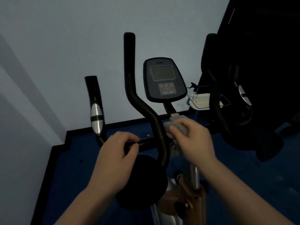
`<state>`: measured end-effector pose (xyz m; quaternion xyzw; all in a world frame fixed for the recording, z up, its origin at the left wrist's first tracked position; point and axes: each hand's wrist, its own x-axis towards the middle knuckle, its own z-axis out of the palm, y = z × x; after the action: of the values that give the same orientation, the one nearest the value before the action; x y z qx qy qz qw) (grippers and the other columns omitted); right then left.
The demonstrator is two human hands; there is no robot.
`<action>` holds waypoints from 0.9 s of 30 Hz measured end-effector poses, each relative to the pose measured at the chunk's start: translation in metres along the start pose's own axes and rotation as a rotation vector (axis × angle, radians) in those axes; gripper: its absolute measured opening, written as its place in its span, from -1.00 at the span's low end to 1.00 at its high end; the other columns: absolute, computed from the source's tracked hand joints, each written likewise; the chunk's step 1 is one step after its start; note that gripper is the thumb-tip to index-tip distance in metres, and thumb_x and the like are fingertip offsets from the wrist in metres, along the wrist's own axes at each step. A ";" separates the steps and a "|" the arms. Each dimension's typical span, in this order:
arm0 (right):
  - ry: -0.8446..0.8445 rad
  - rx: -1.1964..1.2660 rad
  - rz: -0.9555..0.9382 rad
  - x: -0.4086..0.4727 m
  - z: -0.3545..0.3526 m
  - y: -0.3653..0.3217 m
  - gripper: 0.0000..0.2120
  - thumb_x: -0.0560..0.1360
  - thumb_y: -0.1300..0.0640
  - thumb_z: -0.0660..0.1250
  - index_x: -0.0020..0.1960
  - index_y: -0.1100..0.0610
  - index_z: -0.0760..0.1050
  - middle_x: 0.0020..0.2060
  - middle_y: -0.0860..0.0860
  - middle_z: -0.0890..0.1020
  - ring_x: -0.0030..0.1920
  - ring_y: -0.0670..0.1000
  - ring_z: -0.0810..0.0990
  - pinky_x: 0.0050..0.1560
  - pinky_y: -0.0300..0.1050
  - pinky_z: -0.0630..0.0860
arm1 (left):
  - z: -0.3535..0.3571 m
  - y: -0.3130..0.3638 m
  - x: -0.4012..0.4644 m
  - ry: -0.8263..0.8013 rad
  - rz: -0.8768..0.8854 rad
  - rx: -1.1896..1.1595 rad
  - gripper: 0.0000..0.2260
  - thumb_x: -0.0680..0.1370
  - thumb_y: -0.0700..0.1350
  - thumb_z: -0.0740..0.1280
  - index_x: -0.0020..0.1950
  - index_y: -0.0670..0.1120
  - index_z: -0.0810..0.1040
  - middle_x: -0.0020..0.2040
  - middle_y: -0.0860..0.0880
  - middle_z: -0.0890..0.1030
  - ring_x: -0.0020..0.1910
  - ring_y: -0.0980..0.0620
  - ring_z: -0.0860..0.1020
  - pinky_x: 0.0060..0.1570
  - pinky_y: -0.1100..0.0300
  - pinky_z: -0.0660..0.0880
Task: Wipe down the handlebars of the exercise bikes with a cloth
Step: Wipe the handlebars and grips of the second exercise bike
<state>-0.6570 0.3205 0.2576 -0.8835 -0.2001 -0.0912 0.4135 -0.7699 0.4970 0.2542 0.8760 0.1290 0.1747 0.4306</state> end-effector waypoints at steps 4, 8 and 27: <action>-0.052 0.090 -0.480 0.023 -0.013 -0.024 -0.87 0.50 0.04 0.33 0.03 -0.01 0.57 0.00 -0.12 0.58 0.08 -0.08 0.53 0.12 -0.06 0.44 | 0.001 -0.003 -0.006 0.146 -0.016 -0.126 -0.75 0.50 -0.13 0.32 0.04 0.23 0.51 0.09 0.30 0.49 0.13 0.33 0.45 -0.08 0.32 0.36; -0.503 -0.391 -0.853 0.035 0.006 -0.036 -0.80 0.51 -0.05 0.30 0.06 -0.01 0.60 0.04 -0.10 0.63 0.17 -0.07 0.53 0.51 0.03 -0.02 | -0.001 -0.002 -0.009 0.280 0.006 -0.113 -0.65 0.49 -0.25 0.30 0.11 0.20 0.49 0.13 0.31 0.45 0.21 0.29 0.42 0.10 0.32 0.36; -0.659 -0.333 -0.542 0.028 0.034 -0.068 -0.71 0.35 -0.11 0.46 0.06 -0.15 0.62 -0.04 -0.14 0.70 0.00 -0.07 0.65 0.03 -0.07 0.54 | -0.035 -0.035 -0.001 0.403 -0.032 -0.330 -0.70 0.59 -0.22 0.23 0.15 0.18 0.49 0.23 0.20 0.50 0.26 0.21 0.46 0.11 0.46 0.37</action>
<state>-0.6612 0.3941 0.2919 -0.8356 -0.5276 0.0588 0.1414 -0.7886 0.5424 0.2458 0.7393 0.1957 0.3576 0.5359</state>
